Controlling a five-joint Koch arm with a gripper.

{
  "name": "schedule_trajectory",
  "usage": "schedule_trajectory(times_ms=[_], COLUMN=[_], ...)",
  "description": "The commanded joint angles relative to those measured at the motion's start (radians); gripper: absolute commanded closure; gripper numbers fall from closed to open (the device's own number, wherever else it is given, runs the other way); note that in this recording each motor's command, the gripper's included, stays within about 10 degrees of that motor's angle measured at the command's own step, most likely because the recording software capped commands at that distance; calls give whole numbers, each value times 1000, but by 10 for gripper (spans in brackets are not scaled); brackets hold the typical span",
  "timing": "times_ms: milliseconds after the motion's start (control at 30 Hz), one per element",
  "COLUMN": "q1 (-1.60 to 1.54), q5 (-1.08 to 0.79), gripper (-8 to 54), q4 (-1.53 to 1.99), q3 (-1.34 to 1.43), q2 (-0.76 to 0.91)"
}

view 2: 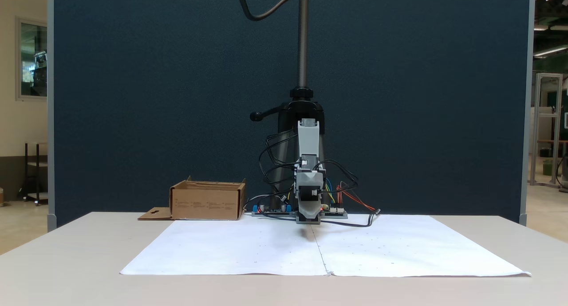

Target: Grasp a green dice and put it in the bin.

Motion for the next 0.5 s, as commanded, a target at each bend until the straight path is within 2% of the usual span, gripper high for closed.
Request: schedule_trajectory(times_ms=[0,467], q1=[6,0], q5=[-75,-69], gripper=[8,8], q4=[-170,-412], q3=[74,74], q2=[114,107])
